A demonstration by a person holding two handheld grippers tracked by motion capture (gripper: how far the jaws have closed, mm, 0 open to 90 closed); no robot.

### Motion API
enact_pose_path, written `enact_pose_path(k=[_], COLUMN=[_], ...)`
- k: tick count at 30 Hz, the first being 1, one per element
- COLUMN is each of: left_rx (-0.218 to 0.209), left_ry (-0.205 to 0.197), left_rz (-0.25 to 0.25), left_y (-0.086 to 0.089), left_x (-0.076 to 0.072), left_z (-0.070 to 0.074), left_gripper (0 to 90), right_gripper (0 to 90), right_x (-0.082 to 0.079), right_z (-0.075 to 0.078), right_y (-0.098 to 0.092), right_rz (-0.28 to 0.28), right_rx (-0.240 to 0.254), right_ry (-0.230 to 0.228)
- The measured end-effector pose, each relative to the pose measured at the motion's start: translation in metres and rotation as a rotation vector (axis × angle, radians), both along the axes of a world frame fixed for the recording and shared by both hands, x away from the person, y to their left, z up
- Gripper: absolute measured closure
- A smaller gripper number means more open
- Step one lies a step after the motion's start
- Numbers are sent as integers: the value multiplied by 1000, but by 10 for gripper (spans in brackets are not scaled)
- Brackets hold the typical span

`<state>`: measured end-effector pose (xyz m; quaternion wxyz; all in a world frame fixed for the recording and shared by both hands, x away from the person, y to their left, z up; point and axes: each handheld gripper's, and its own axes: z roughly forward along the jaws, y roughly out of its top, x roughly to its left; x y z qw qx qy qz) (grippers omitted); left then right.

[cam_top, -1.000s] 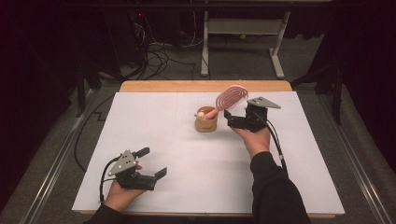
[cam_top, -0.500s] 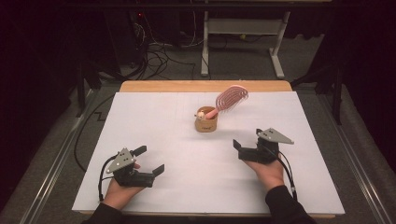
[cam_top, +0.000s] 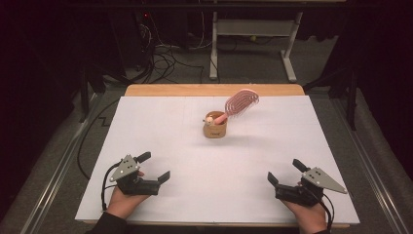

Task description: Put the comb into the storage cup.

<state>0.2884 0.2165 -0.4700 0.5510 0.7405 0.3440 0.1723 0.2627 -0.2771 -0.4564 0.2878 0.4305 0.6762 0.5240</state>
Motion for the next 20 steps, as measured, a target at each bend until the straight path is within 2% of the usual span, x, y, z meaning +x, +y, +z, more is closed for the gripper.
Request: enact_pose_path(k=[3,7,11,20], left_rx=[21,21,12,4], left_ry=[5,8,8,10], left_rz=[-5,0,4,13], left_y=[-2,-3,-2,2], left_x=[1,0,-1,0], left_z=[-2,-2,-2,-1], left_gripper=[0,0,0,0], right_gripper=[2,2,2,2], right_x=[-7,-3,-2,-2], right_z=[-1,-2,-2,-3], right_y=[-6,-7,-5,-5], right_rz=[4,-3,1,-15], right_rx=[18,36,16,9], right_ry=[-17,-20,-30,-24])
